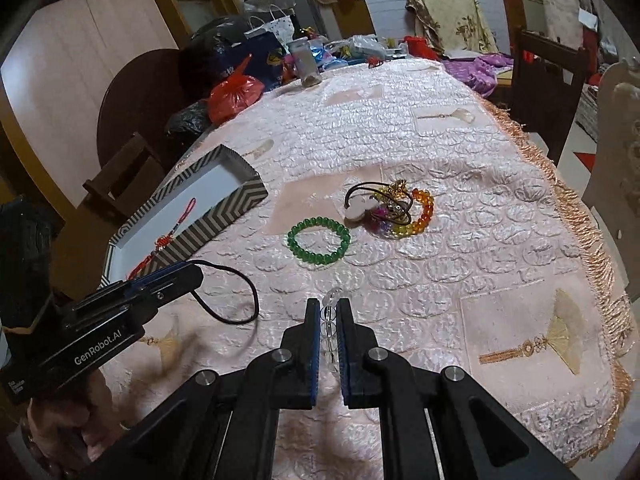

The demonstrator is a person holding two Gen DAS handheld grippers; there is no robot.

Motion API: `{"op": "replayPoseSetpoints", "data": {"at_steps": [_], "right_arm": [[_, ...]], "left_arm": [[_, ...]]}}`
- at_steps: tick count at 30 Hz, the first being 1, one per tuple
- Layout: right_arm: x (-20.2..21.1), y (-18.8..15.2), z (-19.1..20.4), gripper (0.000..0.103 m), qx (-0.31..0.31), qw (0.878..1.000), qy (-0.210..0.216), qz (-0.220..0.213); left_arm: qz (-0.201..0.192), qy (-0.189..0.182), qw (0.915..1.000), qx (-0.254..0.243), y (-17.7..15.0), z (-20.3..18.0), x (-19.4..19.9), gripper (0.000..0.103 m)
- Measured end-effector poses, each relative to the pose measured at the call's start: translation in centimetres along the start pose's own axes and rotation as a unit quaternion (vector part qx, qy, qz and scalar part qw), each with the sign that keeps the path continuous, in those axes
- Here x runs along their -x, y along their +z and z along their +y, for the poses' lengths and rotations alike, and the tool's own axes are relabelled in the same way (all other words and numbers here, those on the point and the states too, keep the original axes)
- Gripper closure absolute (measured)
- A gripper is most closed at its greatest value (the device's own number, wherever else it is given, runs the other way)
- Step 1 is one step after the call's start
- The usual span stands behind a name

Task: Organize jewelry
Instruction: 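Lift the clear bead bracelet with the right tool while the left tool holds the black cord, then carry both bracelets over the box tray and open both tools to drop them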

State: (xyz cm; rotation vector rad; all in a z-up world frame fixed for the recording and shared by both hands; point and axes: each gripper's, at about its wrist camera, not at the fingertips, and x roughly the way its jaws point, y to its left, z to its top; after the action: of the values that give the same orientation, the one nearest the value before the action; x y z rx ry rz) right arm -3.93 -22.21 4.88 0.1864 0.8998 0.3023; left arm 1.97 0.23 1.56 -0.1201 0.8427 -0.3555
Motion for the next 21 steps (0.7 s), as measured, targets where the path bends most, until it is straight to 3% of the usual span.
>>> {"op": "replayPoseSetpoints", "data": {"at_steps": [10,21], "right_arm": [[1.3,0.2,1.8,0.096,0.011,1.0,-0.001,-0.011],[1.7,1.1,3.3,0.096,0.024,1.0,-0.002,-0.017]], "left_arm": [[-0.031,-0.016,0.9994,-0.002,0.5,0.1,2.6,0.091],[-0.038,-0.013,0.9992,-0.003,0.6,0.4,3.5,0.091]]}}
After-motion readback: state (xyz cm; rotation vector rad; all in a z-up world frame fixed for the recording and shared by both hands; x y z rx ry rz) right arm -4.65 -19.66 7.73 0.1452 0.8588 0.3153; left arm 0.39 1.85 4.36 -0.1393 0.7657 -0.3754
